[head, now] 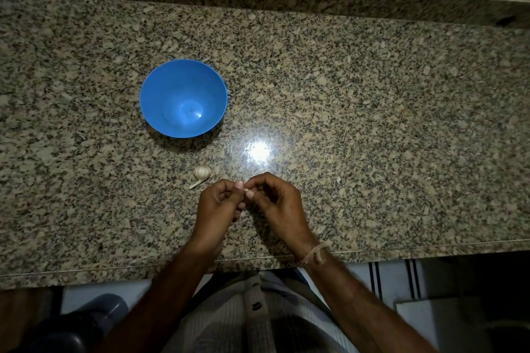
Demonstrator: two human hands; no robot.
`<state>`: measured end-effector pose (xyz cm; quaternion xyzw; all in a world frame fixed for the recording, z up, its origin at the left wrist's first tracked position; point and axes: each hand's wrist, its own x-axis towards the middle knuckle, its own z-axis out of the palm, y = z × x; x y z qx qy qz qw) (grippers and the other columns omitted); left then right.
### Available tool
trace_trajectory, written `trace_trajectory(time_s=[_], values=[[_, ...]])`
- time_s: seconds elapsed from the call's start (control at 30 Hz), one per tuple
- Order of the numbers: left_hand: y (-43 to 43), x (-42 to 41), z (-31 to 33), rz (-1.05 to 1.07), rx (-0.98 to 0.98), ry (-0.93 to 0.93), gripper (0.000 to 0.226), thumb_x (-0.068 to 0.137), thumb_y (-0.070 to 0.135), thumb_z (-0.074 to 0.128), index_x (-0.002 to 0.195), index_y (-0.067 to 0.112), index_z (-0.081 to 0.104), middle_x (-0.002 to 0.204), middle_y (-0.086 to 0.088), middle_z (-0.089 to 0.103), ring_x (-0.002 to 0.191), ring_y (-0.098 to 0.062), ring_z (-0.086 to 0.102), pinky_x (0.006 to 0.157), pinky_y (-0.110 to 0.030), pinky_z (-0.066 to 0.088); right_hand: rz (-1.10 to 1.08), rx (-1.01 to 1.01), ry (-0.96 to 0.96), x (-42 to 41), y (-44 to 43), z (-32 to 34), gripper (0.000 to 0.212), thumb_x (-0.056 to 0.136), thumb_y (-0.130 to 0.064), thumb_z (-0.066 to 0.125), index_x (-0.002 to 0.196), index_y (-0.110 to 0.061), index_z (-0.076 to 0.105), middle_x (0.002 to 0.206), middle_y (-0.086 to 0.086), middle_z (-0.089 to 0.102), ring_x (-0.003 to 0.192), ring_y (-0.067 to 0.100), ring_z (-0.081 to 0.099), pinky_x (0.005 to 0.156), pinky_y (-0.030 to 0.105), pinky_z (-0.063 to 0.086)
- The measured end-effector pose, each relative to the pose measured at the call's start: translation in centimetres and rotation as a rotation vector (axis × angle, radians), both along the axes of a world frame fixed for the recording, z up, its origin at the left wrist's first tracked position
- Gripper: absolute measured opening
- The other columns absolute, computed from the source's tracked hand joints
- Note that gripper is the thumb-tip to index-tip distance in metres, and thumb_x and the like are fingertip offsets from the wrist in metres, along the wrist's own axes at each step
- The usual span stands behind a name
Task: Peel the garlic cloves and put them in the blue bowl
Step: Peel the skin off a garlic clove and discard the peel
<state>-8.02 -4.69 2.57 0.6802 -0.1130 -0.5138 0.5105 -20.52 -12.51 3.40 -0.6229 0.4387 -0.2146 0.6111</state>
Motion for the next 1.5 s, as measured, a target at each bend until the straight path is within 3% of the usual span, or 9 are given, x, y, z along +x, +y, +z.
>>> trace_trajectory(time_s=[0.23, 0.37, 0.6, 0.77, 0.9, 0.97, 1.1, 1.23, 1.5], values=[[-0.1, 0.0, 0.4, 0.015, 0.006, 0.111, 0.022, 0.106, 0.024, 0.059, 0.094, 0.010, 0.073, 0.079, -0.008, 0.065, 0.069, -0.011, 0.056, 0.062, -0.026, 0.044, 0.008, -0.023, 0.006, 0.1, -0.1, 0.3, 0.009, 0.093, 0.001, 0.071, 0.094, -0.008, 0.073, 0.087, 0.000, 0.076, 0.085, 0.014, 0.072, 0.079, 0.025, 0.056], [-0.2, -0.1, 0.6, 0.002, 0.007, 0.113, 0.022, 0.105, 0.023, 0.060, 0.096, 0.008, 0.073, 0.078, -0.006, 0.066, 0.069, -0.010, 0.057, 0.064, -0.027, 0.044, 0.024, -0.033, 0.033, 0.2, -0.2, 0.0, 0.014, 0.094, 0.002, 0.067, 0.091, -0.011, 0.069, 0.084, 0.001, 0.072, 0.083, 0.023, 0.069, 0.076, 0.037, 0.056], [-0.3, -0.4, 0.8, -0.015, 0.017, 0.079, 0.021, 0.106, 0.018, 0.059, 0.092, 0.010, 0.072, 0.070, 0.000, 0.066, 0.065, -0.008, 0.057, 0.063, -0.028, 0.045, 0.027, -0.048, 0.083, 0.4, 0.0, -1.1, 0.018, 0.095, 0.005, 0.061, 0.091, -0.013, 0.066, 0.083, 0.005, 0.068, 0.080, 0.027, 0.064, 0.071, 0.039, 0.054], [-0.3, 0.0, 0.4, 0.011, 0.011, 0.091, 0.021, 0.107, 0.019, 0.057, 0.095, 0.007, 0.071, 0.074, -0.005, 0.065, 0.068, -0.012, 0.056, 0.063, -0.029, 0.044, -0.067, 0.161, -0.059, 0.2, 0.1, -0.4, 0.013, 0.098, 0.003, 0.063, 0.104, -0.007, 0.068, 0.091, 0.006, 0.067, 0.083, 0.016, 0.068, 0.079, 0.035, 0.060], [-0.5, -0.1, 0.1, 0.013, 0.002, -0.004, 0.015, 0.105, 0.015, 0.060, 0.096, 0.006, 0.068, 0.072, -0.004, 0.068, 0.065, -0.008, 0.060, 0.062, -0.027, 0.048, -0.156, 0.368, -0.160, 0.5, 0.2, -0.4, 0.011, 0.094, -0.004, 0.074, 0.105, -0.003, 0.073, 0.092, 0.012, 0.073, 0.085, 0.031, 0.070, 0.089, 0.061, 0.058], [-0.4, 0.0, 0.0, 0.020, -0.015, 0.003, 0.010, 0.103, 0.012, 0.063, 0.096, 0.006, 0.067, 0.074, -0.006, 0.069, 0.067, -0.009, 0.062, 0.064, -0.029, 0.050, -0.187, 0.411, -0.156, 0.6, 0.2, -0.3, 0.012, 0.093, -0.003, 0.075, 0.104, -0.001, 0.074, 0.093, 0.018, 0.074, 0.085, 0.034, 0.070, 0.091, 0.065, 0.056], [-0.5, 0.3, -0.2, 0.049, -0.033, 0.082, 0.009, 0.100, 0.005, 0.065, 0.092, 0.009, 0.065, 0.076, -0.010, 0.069, 0.065, -0.011, 0.061, 0.066, -0.034, 0.048, -0.204, 0.444, -0.183, 0.7, 0.1, 0.1, 0.012, 0.092, 0.002, 0.074, 0.104, 0.005, 0.073, 0.089, 0.023, 0.074, 0.081, 0.032, 0.071, 0.084, 0.053, 0.060], [-0.7, 0.3, 0.0, 0.060, -0.037, 0.150, 0.012, 0.100, 0.004, 0.064, 0.092, 0.012, 0.067, 0.076, -0.008, 0.070, 0.064, -0.012, 0.059, 0.067, -0.033, 0.047, -0.210, 0.451, -0.222, 0.7, 0.0, 0.7, 0.013, 0.091, 0.005, 0.074, 0.103, 0.009, 0.071, 0.084, 0.012, 0.075, 0.076, 0.023, 0.070, 0.073, 0.033, 0.061], [-0.7, 0.4, 0.3, 0.034, -0.037, 0.163, 0.010, 0.101, 0.007, 0.063, 0.099, 0.011, 0.071, 0.078, -0.006, 0.073, 0.065, -0.011, 0.059, 0.066, -0.028, 0.049, -0.163, 0.361, -0.204, 0.3, -0.4, 1.1, 0.012, 0.089, 0.003, 0.077, 0.098, 0.006, 0.071, 0.082, 0.008, 0.074, 0.074, 0.020, 0.070, 0.073, 0.029, 0.061]])
